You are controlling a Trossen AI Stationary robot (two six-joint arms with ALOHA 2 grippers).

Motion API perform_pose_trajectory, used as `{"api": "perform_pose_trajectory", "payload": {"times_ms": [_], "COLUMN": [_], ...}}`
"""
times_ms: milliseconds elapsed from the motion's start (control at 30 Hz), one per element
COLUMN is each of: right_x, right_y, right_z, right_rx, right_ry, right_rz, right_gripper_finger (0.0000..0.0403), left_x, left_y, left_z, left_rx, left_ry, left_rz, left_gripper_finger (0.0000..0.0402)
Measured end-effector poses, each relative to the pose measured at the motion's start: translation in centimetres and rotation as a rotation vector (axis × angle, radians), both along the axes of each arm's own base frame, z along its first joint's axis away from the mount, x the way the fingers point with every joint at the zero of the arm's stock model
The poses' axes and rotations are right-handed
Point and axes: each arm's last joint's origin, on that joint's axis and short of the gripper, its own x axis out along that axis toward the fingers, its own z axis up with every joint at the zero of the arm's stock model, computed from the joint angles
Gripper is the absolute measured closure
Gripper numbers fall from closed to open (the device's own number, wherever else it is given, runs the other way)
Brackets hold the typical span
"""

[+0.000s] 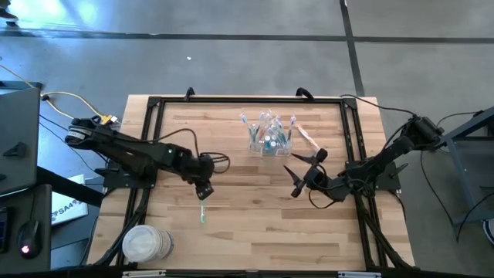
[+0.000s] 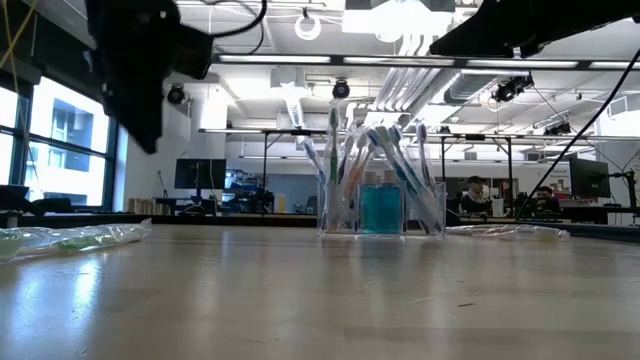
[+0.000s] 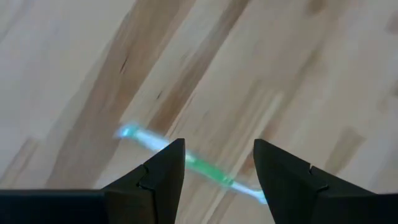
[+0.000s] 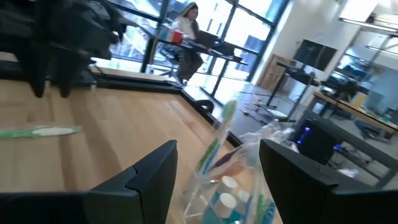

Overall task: Pick & Place toothbrushing station
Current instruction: Put the green toothbrush into the transparent organizer

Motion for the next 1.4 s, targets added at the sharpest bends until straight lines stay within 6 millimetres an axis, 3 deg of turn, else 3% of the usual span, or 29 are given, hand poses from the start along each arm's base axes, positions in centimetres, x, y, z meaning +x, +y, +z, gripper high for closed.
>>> {"api": "perform_pose_trajectory", "payload": {"times_ms": [100,400,667,933,1167,1400], "right_x": [0.0,0.1,0.1,0.6,1.0,1.1], "right_y": [0.1,0.1,0.0,-0.8,-1.6,-1.7], "right_z": [0.0,-0.2,-0.2,-0.7,-1.2,-1.2], "right_rx": [0.004,0.016,0.016,0.065,0.118,0.123], "right_ry": [0.003,0.004,0.004,0.024,0.04,0.04], "right_rz": [0.024,0.038,0.036,0.081,0.105,0.11], "right_gripper_finger": [0.0181,0.0181,0.0181,0.0181,0.0181,0.0181], "left_x": [-0.3,-0.9,-1.0,-0.2,1.5,2.0], "left_y": [-0.5,-2.7,-2.6,-3.0,-3.6,-3.8], "left_z": [-0.7,-1.0,-1.3,-4.4,-7.2,-8.2], "left_rx": [-0.005,-0.039,-0.02,0.016,0.02,0.013], "left_ry": [0.079,0.103,0.113,0.307,0.359,0.373], "left_rz": [0.044,0.155,0.287,0.335,0.28,0.245], "left_gripper_finger": [0.0213,0.0213,0.0213,0.0213,0.0213,0.0213]}}
